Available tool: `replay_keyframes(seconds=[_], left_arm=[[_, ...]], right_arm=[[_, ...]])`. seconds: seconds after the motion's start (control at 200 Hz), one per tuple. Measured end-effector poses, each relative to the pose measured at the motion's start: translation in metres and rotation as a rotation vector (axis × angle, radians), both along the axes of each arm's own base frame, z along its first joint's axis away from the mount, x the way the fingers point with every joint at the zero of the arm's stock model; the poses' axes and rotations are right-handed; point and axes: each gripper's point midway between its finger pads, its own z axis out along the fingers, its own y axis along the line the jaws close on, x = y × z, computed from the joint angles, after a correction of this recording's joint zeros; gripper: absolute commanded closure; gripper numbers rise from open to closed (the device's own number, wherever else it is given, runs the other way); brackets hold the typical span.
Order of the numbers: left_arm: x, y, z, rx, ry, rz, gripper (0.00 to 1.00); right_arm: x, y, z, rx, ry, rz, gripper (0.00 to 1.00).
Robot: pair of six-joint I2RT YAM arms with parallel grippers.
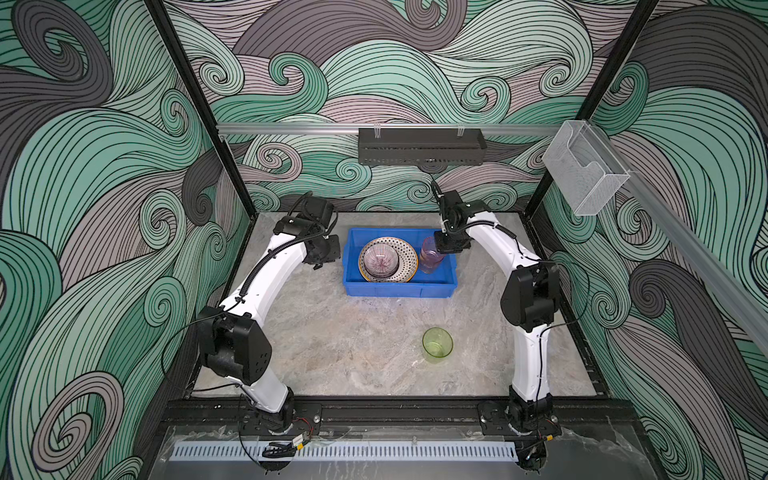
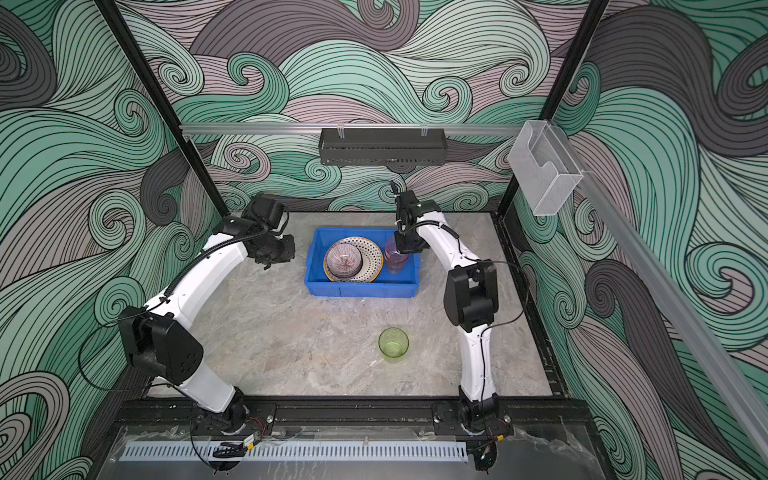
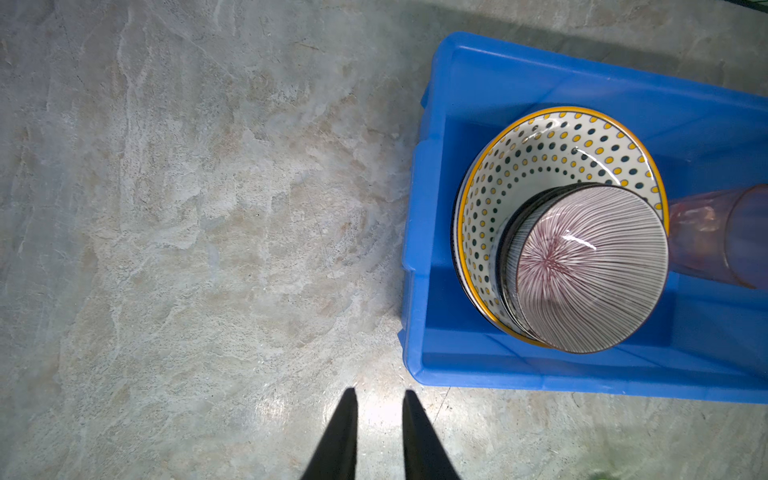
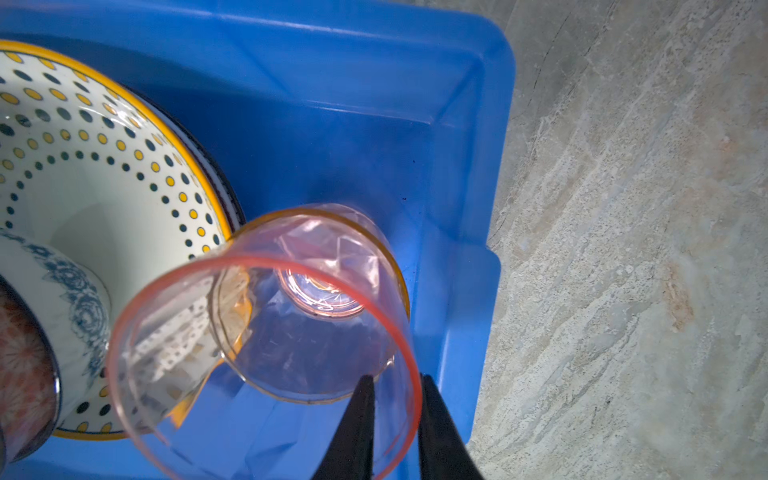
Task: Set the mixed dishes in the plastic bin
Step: 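Lower the pink cup into the yellow-rimmed cup in the bin, right gripper, then open the right gripper and raise it off the pink cup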
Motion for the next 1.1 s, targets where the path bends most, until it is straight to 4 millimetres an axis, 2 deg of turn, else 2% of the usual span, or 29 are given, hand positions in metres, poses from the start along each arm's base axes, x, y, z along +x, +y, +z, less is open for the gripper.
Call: replay_keyframes(seconds=[0.125, 0.255, 0.461, 0.601, 0.806, 0.946, 1.096], left_arm=[[0.0, 0.0, 0.0, -0.007, 0.002, 0.0, 0.77], [0.0, -0.001, 0.0, -0.015, 0.004, -0.002, 0.77], [-0.001, -0.001, 0.0, -0.016, 0.007, -0.003, 0.77], [-0.002, -0.001, 0.0, -0.016, 0.01, -0.003, 0.77], [-0.004, 0.0, 0.007, -0.02, -0.008, 0.0, 0.77], [-0.006, 0.001, 0.012, -0.024, -0.023, 0.002, 0.77], [-0.007, 0.001, 0.013, -0.025, -0.026, 0.003, 0.77]], right_arm=[[0.001, 0.0, 0.004, 0.004, -0.007, -0.001, 0.74], [0.003, 0.001, 0.009, 0.009, -0.016, 0.0, 0.65], [0.004, 0.004, 0.016, 0.027, -0.027, 0.005, 0.63], [0.002, 0.006, 0.025, 0.044, -0.037, 0.012, 0.51], [-0.005, 0.009, 0.057, 0.089, -0.093, 0.035, 0.48], [-0.018, 0.01, 0.084, 0.138, -0.142, 0.049, 0.48], [-0.038, 0.012, 0.094, 0.187, -0.156, 0.066, 0.48]])
